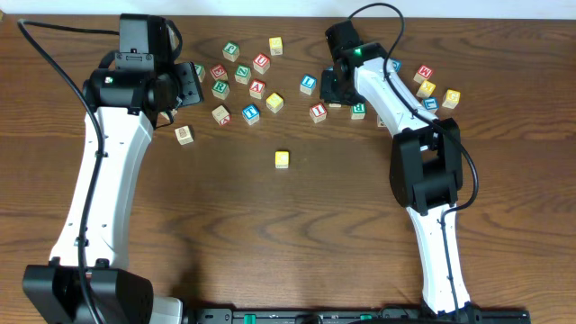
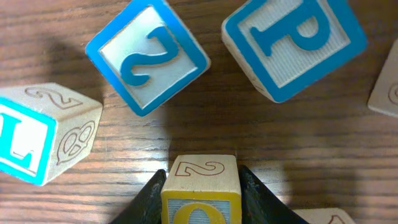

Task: Spell out CORL
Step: 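Move the right gripper over the cluster and grasp the yellow O block, then carry the O block and lower it right of the C block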

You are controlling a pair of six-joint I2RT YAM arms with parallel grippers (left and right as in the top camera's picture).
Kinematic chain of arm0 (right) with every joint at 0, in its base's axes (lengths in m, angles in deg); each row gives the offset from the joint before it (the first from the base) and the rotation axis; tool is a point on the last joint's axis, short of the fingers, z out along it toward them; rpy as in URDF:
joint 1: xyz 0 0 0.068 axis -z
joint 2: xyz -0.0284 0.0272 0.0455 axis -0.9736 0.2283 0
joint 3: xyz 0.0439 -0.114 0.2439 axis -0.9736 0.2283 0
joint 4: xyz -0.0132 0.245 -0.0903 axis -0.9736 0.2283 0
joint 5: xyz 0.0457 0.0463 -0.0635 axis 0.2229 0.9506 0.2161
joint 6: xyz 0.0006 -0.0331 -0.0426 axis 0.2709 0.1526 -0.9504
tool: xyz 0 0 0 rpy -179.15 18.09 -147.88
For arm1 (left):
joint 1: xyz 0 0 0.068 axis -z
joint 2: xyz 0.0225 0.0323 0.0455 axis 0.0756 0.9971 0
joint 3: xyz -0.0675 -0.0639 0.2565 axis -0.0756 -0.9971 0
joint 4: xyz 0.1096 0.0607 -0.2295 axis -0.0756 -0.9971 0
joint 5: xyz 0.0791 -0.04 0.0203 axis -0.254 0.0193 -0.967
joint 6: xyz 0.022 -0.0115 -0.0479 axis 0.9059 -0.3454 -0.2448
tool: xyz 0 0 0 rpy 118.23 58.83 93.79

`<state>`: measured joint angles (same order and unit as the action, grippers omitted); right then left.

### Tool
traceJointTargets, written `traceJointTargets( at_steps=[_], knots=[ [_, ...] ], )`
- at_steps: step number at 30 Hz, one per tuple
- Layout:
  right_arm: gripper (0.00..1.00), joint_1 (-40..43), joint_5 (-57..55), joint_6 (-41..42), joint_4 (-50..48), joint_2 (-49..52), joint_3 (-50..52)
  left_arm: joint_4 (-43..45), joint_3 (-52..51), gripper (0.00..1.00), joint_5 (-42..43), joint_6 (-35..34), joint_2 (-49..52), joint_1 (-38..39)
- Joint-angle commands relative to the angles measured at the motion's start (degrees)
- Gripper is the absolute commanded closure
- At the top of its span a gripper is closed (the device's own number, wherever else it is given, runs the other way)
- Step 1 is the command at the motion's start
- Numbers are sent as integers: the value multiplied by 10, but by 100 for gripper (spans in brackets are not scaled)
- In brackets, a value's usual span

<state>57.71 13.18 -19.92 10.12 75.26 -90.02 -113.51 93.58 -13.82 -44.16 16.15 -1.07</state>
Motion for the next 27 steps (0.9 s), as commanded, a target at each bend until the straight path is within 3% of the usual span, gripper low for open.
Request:
traceJointTargets(
  at_steps=[1, 6, 15, 23, 27],
  knots=[
    [73, -7, -9, -47, 5, -28, -6, 1, -5, 42, -7, 5, 0, -1],
    [80, -7, -4, -53, 30, -71, -7, 1, -5, 42, -7, 5, 0, -1],
    [80, -18, 58, -94, 133, -176, -6, 2, -5, 42, -7, 5, 0, -1],
    [81, -73, 60, -83, 212, -170, 6, 4, -5, 42, -7, 5, 0, -1],
    [82, -104, 59, -53, 198, -161, 33, 9, -5, 42, -7, 5, 0, -1]
  ],
)
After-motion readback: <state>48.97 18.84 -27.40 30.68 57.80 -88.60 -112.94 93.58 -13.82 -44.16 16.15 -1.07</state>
